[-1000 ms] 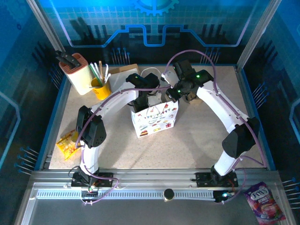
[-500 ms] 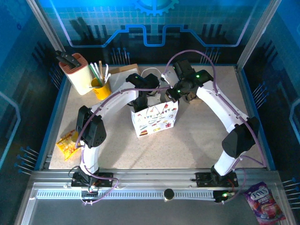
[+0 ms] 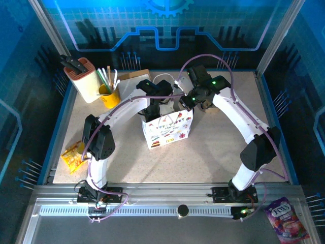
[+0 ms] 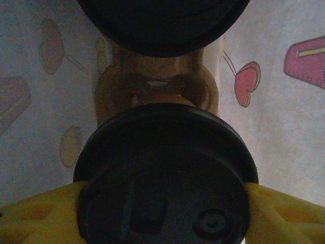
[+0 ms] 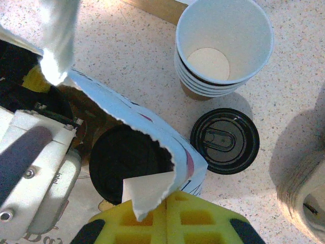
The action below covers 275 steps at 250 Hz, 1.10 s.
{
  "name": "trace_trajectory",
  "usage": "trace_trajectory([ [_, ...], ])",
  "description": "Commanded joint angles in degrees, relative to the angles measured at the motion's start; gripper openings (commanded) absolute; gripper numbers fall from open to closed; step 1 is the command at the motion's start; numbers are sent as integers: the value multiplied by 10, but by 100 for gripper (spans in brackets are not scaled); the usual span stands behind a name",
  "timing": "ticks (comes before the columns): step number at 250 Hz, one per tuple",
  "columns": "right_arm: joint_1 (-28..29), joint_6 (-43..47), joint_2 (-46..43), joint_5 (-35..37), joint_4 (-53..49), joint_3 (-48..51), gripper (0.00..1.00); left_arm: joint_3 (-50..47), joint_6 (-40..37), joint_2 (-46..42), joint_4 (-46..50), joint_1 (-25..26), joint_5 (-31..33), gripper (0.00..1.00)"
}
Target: Pack the takeout coffee
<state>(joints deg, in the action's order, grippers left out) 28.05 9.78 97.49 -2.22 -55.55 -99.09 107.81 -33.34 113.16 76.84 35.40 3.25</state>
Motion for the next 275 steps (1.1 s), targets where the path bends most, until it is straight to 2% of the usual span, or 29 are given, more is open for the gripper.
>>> trace_trajectory([
  [1,-3,11,20,7,-31,1,7,6,4,-19,23,-4,8,48],
  [275,-3,11,22,6,-30,3,7,7,9,-6,23,-4,19,48],
])
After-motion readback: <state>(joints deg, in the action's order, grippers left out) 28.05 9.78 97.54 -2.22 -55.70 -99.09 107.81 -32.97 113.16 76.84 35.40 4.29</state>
